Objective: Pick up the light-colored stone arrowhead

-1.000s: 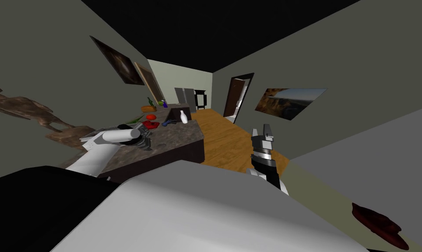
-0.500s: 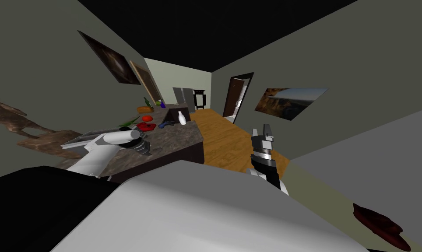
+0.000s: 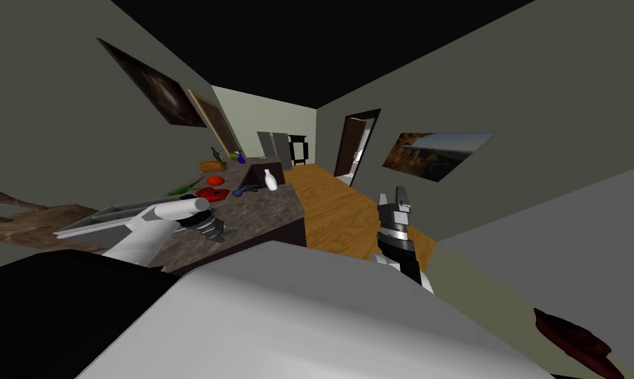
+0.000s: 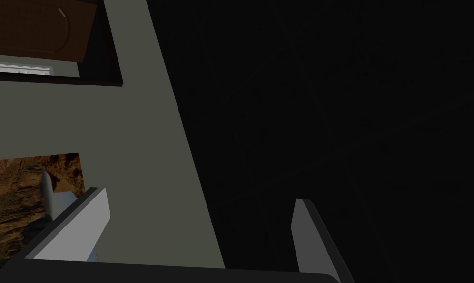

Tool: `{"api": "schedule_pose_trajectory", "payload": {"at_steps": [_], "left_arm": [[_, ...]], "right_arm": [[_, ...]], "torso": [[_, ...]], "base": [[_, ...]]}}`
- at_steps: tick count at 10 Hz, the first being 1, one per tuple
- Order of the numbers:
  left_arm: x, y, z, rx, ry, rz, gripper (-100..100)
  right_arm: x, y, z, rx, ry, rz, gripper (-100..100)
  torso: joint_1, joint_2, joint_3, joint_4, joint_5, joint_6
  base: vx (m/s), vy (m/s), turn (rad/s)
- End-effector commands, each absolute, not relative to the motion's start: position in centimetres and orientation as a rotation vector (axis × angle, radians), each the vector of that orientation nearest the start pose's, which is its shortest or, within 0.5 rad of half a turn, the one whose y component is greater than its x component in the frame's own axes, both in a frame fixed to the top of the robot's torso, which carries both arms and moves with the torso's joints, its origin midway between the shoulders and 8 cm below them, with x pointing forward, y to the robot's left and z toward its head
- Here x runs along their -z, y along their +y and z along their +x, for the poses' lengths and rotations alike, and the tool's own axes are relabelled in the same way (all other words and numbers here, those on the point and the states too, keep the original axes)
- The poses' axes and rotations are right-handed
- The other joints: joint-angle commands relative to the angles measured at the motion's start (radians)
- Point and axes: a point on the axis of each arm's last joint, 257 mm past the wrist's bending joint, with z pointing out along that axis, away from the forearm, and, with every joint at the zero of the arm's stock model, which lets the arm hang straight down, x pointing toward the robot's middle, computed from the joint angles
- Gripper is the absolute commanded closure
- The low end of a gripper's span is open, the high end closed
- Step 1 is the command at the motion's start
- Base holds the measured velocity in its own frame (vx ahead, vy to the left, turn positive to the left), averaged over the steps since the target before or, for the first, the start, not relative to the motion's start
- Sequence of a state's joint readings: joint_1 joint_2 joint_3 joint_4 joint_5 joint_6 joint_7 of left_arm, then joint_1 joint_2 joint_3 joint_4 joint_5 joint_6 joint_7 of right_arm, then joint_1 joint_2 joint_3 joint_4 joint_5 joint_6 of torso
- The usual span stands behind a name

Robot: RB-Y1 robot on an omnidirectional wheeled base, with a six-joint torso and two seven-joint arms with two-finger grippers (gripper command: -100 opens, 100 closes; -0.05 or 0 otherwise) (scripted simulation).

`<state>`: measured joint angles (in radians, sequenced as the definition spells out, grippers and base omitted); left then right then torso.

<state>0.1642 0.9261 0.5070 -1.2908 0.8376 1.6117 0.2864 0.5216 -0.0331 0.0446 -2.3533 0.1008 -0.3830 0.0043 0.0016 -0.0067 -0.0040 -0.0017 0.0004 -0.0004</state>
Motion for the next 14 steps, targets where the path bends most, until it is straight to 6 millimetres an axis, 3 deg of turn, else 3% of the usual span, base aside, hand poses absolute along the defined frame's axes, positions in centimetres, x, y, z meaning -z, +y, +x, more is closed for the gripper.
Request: {"api": "schedule_pose_trajectory", "payload": {"at_steps": [1, 2, 3, 4, 7, 8, 9, 13, 14], "left_arm": [[33.6, 61.8, 18.5, -0.048, 1.056, -2.942, -100], [33.3, 62.1, 18.8, -0.036, 1.058, -2.926, -100], [33.4, 62.0, 18.7, -0.04, 1.057, -2.93, 0], [34.1, 62.3, 18.7, -0.038, 1.013, -2.945, -100], [35.6, 62.8, 18.5, -0.038, 0.926, -2.974, -100], [35.1, 62.7, 18.6, -0.038, 0.946, -2.969, -100], [35.2, 62.8, 18.6, -0.037, 0.942, -2.969, 100], [35.1, 62.8, 18.6, -0.035, 0.942, -2.967, 100], [35.1, 62.8, 18.6, -0.035, 0.942, -2.967, 0]], "right_arm": [[-2.6, -25.4, 35.1, -1.252, 0.74, 0.627, 0], [-2.6, -25.4, 35.1, -1.252, 0.74, 0.627, 0], [-2.6, -25.4, 35.1, -1.252, 0.74, 0.627, 0], [-2.6, -25.4, 35.1, -1.252, 0.74, 0.627, 0], [-2.6, -25.4, 35.1, -1.252, 0.74, 0.627, 0], [-2.6, -25.4, 35.1, -1.252, 0.74, 0.627, 0], [-2.6, -25.4, 35.1, -1.252, 0.74, 0.627, 0], [-2.6, -25.4, 35.1, -1.252, 0.74, 0.627, 0], [-2.6, -25.4, 35.1, -1.252, 0.74, 0.627, 0]], "torso": [[0.0, 0.0, 0.0, 0.0, 0.0, 0.0], [-0.001, 0.001, 0.001, 0.0, 0.0, 0.0], [-0.001, 0.004, 0.002, 0.001, 0.0, 0.0], [-0.002, 0.006, 0.003, 0.001, 0.0, 0.0], [0.0, 0.015, 0.009, 0.003, 0.0, 0.0], [0.0, 0.015, 0.009, 0.004, 0.0, 0.0], [-0.001, 0.012, 0.007, 0.003, 0.0, -0.001], [0.001, 0.007, 0.004, 0.001, 0.001, -0.001], [0.001, 0.006, 0.003, 0.001, 0.001, 0.0]], "base": [[0.077, 0.014, -0.01], [0.031, 0.003, -0.002], [0.007, 0.001, -0.001], [-0.054, 0.015, -0.204], [-0.127, 0.029, -0.216], [-0.056, 0.009, -0.031], [-0.011, 0.0, 0.009], [0.0, 0.0, 0.0], [0.0, 0.0, 0.0]]}}
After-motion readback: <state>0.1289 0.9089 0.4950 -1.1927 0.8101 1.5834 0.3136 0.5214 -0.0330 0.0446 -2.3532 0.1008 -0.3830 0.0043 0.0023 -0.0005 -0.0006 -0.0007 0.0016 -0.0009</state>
